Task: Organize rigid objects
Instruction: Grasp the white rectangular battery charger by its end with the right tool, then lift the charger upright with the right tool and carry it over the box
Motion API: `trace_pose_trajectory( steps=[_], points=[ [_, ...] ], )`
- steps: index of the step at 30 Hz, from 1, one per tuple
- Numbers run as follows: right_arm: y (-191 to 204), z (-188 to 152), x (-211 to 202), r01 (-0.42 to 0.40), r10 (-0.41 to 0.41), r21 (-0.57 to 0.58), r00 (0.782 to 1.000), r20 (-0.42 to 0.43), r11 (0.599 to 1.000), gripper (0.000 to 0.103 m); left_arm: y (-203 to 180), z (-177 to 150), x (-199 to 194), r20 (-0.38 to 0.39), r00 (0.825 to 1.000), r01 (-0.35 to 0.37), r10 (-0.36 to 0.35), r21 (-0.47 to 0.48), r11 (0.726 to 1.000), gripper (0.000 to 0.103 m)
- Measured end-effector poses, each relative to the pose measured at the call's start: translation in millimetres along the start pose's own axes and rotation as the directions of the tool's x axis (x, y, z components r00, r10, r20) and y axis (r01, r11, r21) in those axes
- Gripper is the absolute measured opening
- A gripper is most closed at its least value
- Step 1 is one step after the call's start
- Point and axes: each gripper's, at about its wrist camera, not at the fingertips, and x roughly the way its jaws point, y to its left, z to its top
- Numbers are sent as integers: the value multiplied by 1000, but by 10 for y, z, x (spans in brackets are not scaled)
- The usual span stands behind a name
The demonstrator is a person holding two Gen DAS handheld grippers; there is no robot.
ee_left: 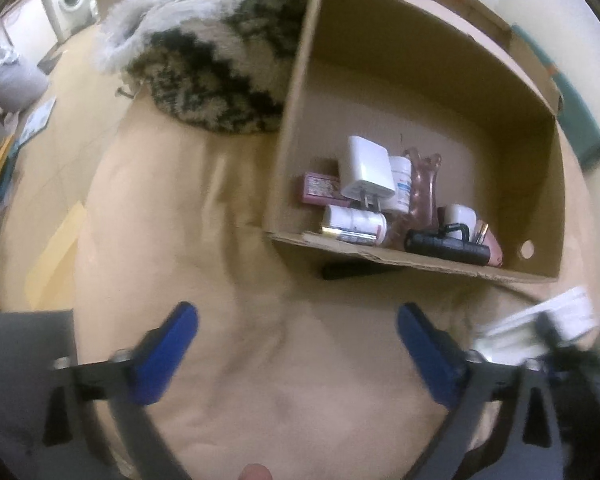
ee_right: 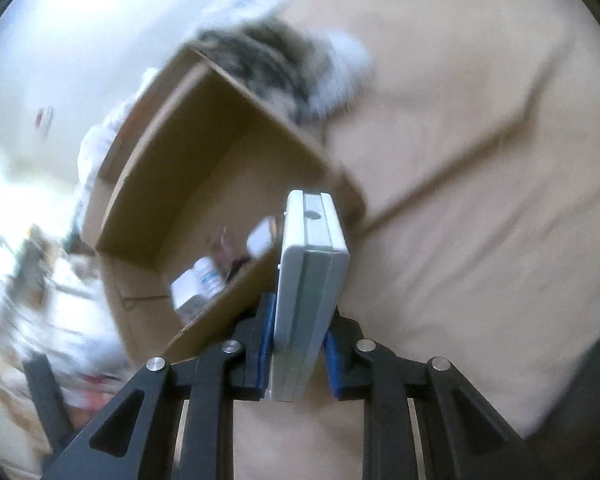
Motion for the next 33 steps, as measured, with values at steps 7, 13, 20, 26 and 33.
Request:
trace_pose_trajectory(
  steps=[7,13,20,26,33],
  points=[
    [322,464,-277,-28,35,-173,998,42,985,24,-322,-52,352,-46,998,-31,30,-21,999,101],
    [371,690,-432,-32,58,-259,994,92,965,24,-593,-40,657,-46,998,-53,52,-22,998,101],
    [119,719,-171,-82,86,-128,996,29,988,24,-820,25,915,-21,987,-156,157,39,987,101],
    [52,736,-103,-101,102,-86,995,2,991,24,-899,62,946,28,981,-194,193,61,979,92],
    [98,747,-125,-129,130,-92,992,1,987,24,-942,115,934,36,981,-195,193,79,978,79]
  ],
)
